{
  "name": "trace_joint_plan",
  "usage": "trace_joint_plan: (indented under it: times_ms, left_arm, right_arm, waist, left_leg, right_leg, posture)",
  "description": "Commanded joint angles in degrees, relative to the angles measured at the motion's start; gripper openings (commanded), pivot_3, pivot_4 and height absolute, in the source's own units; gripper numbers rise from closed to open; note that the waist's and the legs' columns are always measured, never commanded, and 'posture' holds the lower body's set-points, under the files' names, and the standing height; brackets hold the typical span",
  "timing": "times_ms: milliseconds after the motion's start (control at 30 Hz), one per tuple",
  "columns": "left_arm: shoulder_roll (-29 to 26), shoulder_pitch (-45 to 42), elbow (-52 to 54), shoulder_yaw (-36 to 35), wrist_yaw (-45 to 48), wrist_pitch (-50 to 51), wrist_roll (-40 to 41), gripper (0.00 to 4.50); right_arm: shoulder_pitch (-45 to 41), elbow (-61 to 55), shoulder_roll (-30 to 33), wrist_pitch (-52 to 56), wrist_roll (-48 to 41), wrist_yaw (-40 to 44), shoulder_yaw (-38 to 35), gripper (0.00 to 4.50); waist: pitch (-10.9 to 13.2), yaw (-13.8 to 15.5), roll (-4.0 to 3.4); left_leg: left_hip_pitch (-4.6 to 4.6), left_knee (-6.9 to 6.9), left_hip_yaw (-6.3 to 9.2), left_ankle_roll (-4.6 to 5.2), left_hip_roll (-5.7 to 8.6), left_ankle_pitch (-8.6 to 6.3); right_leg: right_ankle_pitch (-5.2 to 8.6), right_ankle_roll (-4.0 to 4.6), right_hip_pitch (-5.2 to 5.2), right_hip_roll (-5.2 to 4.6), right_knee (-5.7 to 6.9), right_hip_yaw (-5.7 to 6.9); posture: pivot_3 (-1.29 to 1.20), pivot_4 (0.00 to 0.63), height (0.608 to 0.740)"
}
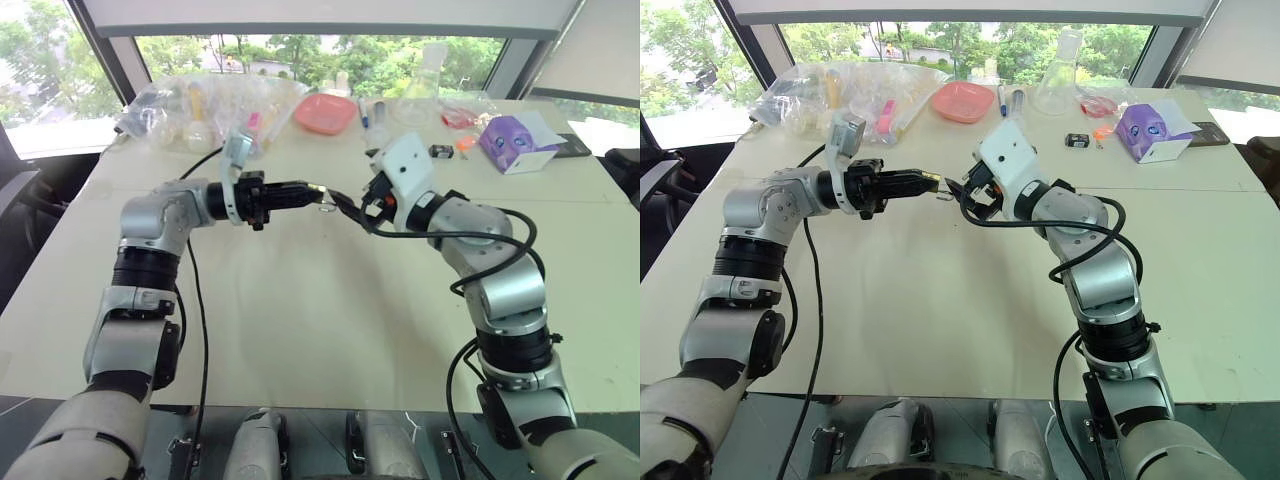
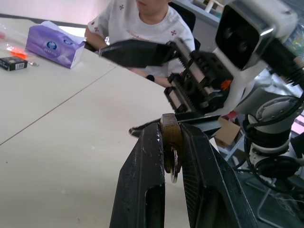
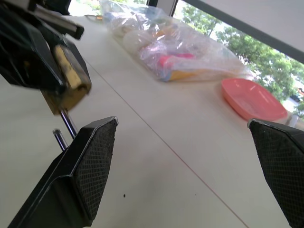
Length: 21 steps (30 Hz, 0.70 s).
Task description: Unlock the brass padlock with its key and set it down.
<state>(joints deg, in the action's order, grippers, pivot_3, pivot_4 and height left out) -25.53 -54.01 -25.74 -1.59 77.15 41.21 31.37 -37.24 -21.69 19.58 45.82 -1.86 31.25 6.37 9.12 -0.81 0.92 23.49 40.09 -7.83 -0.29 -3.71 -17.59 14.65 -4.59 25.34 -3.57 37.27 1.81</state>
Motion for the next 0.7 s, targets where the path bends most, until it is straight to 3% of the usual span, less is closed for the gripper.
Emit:
trace_joint_plan:
  times_ms: [33,233,367,533,700]
  left_arm:
    - [-0.3,-1.2,2.2,-1.8,0.0,-0.4,1.8,0.06]
    - [0.1,-1.2,1.2,-0.8,-0.2,-2.3,0.5,0.06]
    - [1.6,0.0,0.1,2.3,-1.9,-4.7,-2.8,0.06]
    - [7.5,0.5,-4.5,2.6,-9.2,-1.7,-3.7,0.06]
    - [13.4,1.2,-11.7,5.5,-12.8,-0.3,-6.8,0.06]
  right_arm:
    - [0.1,-1.4,0.5,0.0,-1.5,0.3,0.6,4.47]
    - [0.4,-2.5,1.5,1.1,-1.8,-0.3,0.4,4.47]
    - [1.7,-8.8,9.0,6.7,-2.2,2.1,-1.1,4.47]
    - [9.4,-24.2,21.5,18.9,-11.8,11.9,-0.8,4.47]
    - [12.3,-26.9,22.9,25.9,-15.9,10.4,-3.9,4.47]
  waist:
    - [0.0,0.0,0.00]
    - [0.0,0.0,0.00]
    - [0.0,0.4,0.00]
    - [0.0,0.6,0.01]
    - [0.0,0.0,0.02]
  left_leg:
    - [0.00,0.00,0.00,0.00,0.00,0.00]
    - [0.00,0.00,0.01,0.00,0.00,0.00]
    - [0.01,0.00,0.00,0.01,0.01,0.00]
    - [0.03,-0.01,0.15,0.09,0.04,-0.05]
    - [-0.04,0.01,0.16,0.40,0.03,-0.23]
  right_leg:
    - [0.00,0.00,0.00,0.00,0.00,0.00]
    - [0.00,0.00,0.00,0.00,0.00,0.00]
    - [0.00,0.00,-0.01,-0.02,-0.03,0.00]
    - [0.00,0.00,-0.03,-0.04,-0.10,0.00]
    - [0.00,0.00,-0.04,-0.01,-0.05,-0.03]
  posture:
    - [0.00,0.150,0.733]
    - [0.00,0.150,0.733]
    - [0.00,0.150,0.733]
    - [0.00,0.150,0.733]
    - [0.00,0.150,0.733]
